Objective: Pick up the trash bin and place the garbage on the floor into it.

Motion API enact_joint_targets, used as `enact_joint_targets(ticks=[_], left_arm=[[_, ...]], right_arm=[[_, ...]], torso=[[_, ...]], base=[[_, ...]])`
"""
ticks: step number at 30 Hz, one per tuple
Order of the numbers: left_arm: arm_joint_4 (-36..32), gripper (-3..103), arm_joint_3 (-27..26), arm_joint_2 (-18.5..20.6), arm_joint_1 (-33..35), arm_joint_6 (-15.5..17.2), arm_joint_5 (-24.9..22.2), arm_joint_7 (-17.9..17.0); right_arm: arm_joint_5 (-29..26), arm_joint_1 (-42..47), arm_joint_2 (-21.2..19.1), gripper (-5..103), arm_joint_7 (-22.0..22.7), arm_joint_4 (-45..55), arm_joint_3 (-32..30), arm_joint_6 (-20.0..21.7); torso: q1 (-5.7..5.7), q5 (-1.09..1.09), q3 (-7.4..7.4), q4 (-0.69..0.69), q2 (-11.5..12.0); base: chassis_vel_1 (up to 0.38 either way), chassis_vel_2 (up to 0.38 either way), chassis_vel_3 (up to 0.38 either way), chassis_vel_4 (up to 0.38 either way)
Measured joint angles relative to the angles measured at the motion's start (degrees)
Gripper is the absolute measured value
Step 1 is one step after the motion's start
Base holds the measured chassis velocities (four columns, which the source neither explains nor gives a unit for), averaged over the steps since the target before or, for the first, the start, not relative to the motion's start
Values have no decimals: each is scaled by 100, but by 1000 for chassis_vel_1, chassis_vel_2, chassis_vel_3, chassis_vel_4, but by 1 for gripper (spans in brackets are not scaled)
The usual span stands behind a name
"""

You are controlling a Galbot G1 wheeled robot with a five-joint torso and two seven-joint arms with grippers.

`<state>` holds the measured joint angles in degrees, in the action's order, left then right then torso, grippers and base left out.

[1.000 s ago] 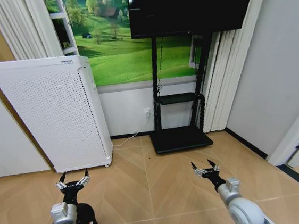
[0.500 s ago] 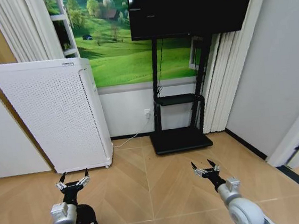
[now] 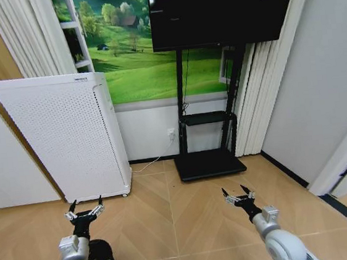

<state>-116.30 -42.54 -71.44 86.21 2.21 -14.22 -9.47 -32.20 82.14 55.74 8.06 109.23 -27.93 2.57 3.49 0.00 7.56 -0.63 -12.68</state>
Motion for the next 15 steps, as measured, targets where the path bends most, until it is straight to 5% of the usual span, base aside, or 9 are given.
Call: enact_joint_targets(ticks=[15], left_arm=[[0,100,0,0,0,0,0,0]], right_arm=[[0,0,0,100,0,0,0,0]], torso=[[94,0,253,0,-348]], base=[[0,0,0,0]])
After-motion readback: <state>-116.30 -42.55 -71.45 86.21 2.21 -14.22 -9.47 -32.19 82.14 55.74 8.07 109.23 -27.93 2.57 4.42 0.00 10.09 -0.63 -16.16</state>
